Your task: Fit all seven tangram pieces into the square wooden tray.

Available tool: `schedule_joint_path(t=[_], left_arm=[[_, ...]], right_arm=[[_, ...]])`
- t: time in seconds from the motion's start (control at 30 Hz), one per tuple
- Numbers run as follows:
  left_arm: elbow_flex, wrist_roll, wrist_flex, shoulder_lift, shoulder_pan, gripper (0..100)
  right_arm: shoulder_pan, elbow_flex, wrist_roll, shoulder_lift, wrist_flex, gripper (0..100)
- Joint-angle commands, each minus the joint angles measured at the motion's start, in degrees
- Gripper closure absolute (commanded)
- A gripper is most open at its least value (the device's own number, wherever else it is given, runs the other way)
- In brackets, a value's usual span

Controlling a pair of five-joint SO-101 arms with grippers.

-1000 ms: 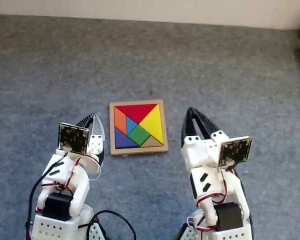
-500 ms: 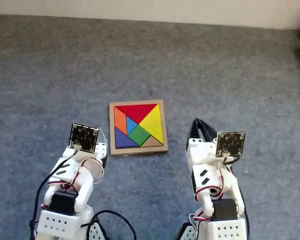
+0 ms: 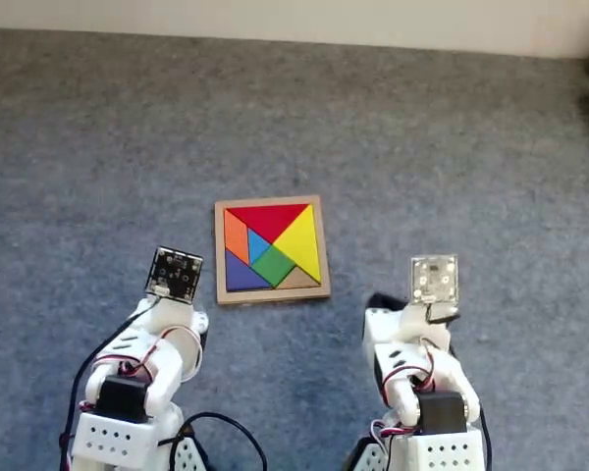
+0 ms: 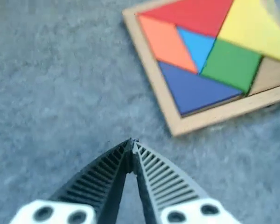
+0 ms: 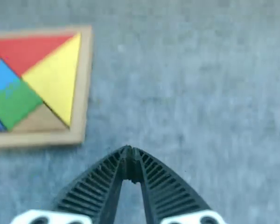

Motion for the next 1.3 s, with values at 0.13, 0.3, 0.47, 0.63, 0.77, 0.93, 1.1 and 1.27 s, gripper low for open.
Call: schedule_joint_path(t=[0.13, 0.3, 0.47, 0.63, 0.77, 0.93, 1.1, 1.27], left_arm=[[1.1, -0.26, 5.27, -2.77, -12.18, 99], [1.1, -0.26, 11.16, -2.86, -15.87, 99], [1.1, -0.26, 11.34, -2.86, -16.13, 99], [1.1, -0.18, 11.34, -2.86, -16.04, 99], [1.1, 0.0, 11.34, -2.86, -16.13, 99], [1.1, 0.0, 11.34, -2.86, -16.22, 99], [1.1, 0.0, 11.34, -2.86, -16.22, 99], [1.1, 0.0, 11.34, -2.86, -16.22, 99]], right_arm=[[1.01, 8.57, -0.44, -0.75, 11.65, 98.9], [0.92, 8.57, -0.35, -0.75, 11.82, 98.9], [0.92, 8.57, -0.35, -0.75, 11.82, 98.9], [0.92, 8.57, -0.35, -0.75, 11.82, 98.9], [0.92, 8.57, -0.35, -0.75, 11.82, 98.9], [0.92, 8.57, -0.35, -0.75, 11.82, 98.9], [0.92, 8.57, -0.35, -0.75, 11.82, 98.9], [0.92, 8.57, -0.35, -0.75, 11.82, 98.9]])
